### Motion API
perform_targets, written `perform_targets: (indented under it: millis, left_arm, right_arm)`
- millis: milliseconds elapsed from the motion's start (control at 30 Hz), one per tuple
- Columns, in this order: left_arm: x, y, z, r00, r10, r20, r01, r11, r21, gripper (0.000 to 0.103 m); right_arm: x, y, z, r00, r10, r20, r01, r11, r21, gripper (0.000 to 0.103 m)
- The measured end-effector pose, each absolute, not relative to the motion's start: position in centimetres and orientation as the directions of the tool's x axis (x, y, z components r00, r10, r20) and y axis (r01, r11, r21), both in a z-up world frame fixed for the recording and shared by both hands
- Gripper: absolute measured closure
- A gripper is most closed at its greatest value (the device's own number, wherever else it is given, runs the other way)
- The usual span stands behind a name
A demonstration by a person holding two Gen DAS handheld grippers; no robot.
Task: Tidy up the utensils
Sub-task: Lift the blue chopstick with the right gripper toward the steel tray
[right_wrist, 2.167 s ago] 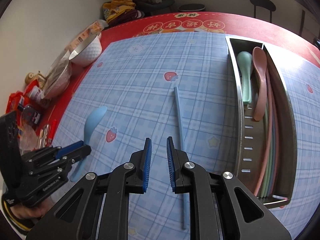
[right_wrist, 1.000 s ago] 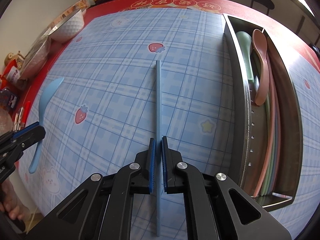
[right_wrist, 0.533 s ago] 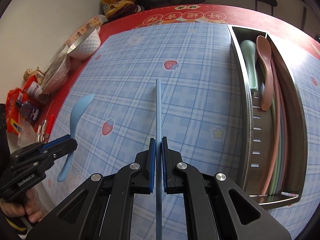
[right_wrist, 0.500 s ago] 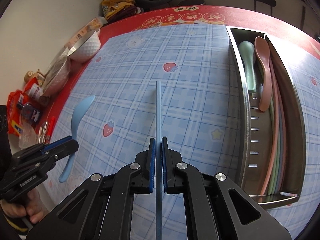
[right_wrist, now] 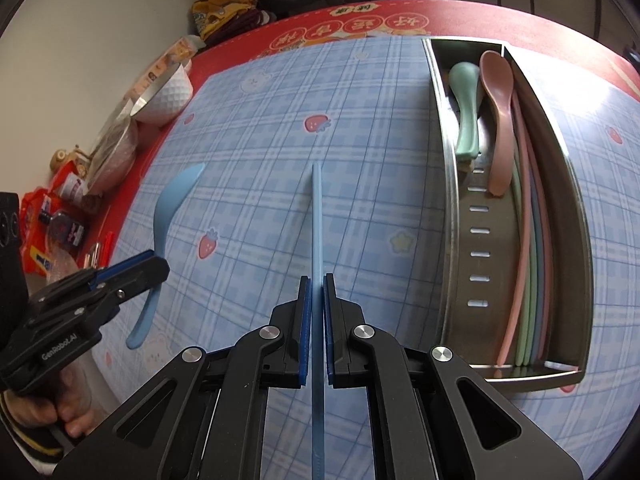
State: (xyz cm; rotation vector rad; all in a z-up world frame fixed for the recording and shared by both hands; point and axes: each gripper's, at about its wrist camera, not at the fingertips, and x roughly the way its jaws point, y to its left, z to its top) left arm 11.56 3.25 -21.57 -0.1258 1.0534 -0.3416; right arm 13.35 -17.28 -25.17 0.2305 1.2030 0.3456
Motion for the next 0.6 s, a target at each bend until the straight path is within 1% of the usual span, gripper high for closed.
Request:
perform_targets:
  millis: [300,567,600]
  left_arm:
    - [10.9,4.9,-21.7,0.460,-0.326,-0.826,0.183,0.945,-0.271,0.088]
    - [10.2,6.4,-22.0,0.465,-0.322,-0.825,0.152,0.947,-0.283,0.088]
    - [10.2,6.5,-22.1,0.464,-0.322,-0.825,0.149,0.947,-0.285,0.088]
  right_arm:
    - [14.0,-15.6,-27.5,0.218,0.292,-0.931,-0.123,0.955,0.271,0.095]
    - [15.4,-13.8,-27.3,0.209,0.214,-0.954,-0.130,0.973,0.189,0.095]
    - [15.6,-13.5,-27.3,0.206,0.199,-0.958,-0.138,0.975,0.173,0.094]
